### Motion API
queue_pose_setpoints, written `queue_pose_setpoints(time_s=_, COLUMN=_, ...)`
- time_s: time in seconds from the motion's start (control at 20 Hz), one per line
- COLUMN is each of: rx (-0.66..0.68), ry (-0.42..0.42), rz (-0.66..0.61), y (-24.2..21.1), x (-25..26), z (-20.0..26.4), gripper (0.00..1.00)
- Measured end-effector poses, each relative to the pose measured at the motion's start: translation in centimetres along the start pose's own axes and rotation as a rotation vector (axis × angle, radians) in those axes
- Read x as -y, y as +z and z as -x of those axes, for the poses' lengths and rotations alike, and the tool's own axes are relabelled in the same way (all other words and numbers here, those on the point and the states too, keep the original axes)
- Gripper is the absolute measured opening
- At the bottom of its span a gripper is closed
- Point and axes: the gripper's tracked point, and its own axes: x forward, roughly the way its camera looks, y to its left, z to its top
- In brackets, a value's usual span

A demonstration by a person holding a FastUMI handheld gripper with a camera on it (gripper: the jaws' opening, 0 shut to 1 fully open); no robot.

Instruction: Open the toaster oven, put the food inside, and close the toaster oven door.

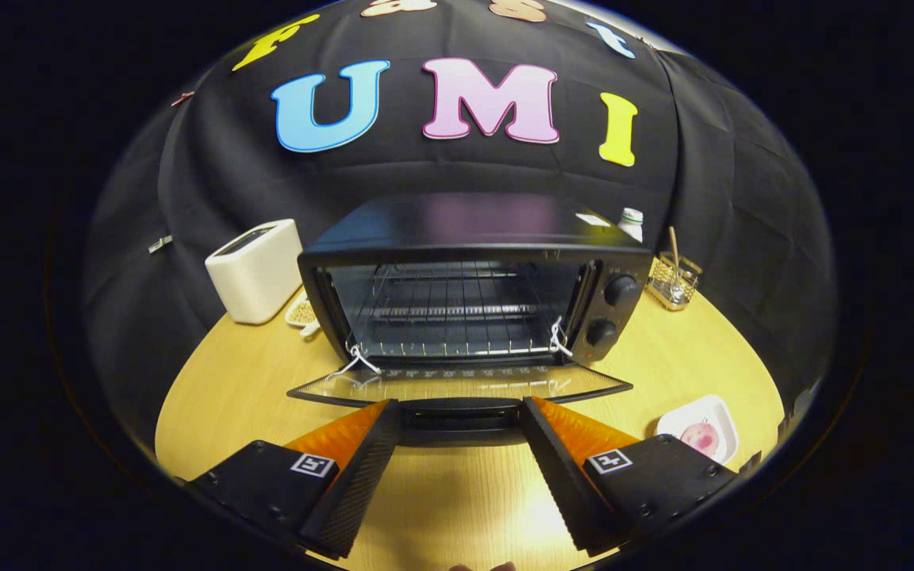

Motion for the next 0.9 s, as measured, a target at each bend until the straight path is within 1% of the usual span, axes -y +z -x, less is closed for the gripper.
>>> queue_pose_setpoints(time_s=0.2, rx=-0.062, ry=0.018, rz=0.053, y=-2.8, x=-0.1, z=0.4, gripper=1.0)
queue_pose_setpoints(time_s=0.45, rx=-0.14, ry=0.02, rz=0.035, y=-5.8, x=0.5, z=-0.2, gripper=1.0)
queue_pose_setpoints(time_s=0.7, rx=-0.17, ry=0.034, rz=0.019, y=-6.5, x=1.3, z=0.5, gripper=1.0)
queue_pose_setpoints(time_s=0.9, rx=-0.163, ry=0.072, rz=0.005, y=-5.0, x=2.1, z=2.5, gripper=1.0)
